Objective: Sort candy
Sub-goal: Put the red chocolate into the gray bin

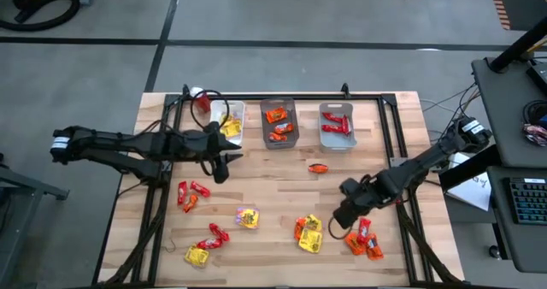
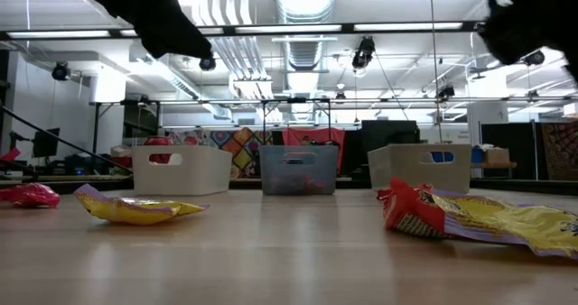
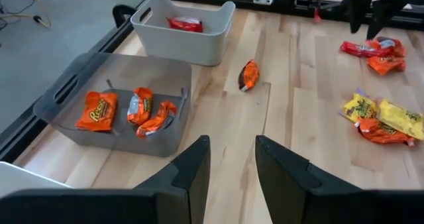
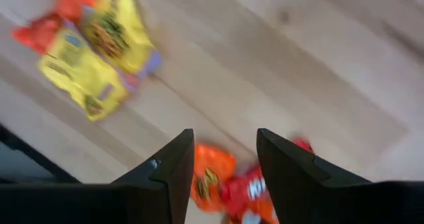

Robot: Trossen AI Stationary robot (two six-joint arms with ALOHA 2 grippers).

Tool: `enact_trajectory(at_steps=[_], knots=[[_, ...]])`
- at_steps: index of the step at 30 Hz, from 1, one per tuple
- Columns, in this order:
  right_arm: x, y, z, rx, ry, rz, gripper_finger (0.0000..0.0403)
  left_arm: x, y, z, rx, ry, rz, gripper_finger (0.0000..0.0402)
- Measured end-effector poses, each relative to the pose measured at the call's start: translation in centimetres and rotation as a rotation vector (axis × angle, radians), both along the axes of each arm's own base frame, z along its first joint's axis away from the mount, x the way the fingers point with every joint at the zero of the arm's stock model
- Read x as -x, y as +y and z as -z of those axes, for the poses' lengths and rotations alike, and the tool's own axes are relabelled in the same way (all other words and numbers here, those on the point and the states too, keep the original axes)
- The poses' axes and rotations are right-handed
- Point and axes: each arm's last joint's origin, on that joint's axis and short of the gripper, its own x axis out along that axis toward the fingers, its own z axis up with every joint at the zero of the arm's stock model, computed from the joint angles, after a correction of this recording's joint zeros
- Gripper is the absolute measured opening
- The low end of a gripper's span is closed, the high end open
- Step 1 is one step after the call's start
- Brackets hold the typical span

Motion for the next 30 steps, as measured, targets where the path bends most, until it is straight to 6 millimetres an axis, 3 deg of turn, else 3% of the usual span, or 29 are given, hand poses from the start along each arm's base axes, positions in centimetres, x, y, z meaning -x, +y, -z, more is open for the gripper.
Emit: enact_trajectory(at_steps=[6, 12, 20, 30], knots=[[1.9, 1.4, 0.4, 0.008, 0.119, 0.122, 0.0190, -0.1, 0.1, 1.0, -0.015, 0.036, -0.019, 0.0105], [3.2, 2.5, 2.1, 0.030, 0.207, 0.219, 0.0212, -0.4, 0.2, 1.6, -0.042, 0.068, -0.053, 0.0105], [2.4, 4.3, 4.8, 0.006, 0.284, 0.246, 0.0217, -0.7, 0.2, 1.9, -0.072, 0.090, -0.036, 0.0105], [1.8, 4.8, 7.6, 0.077, 0.346, 0.254, 0.0209, -0.9, 0.2, 1.7, -0.095, 0.069, -0.024, 0.0105]])
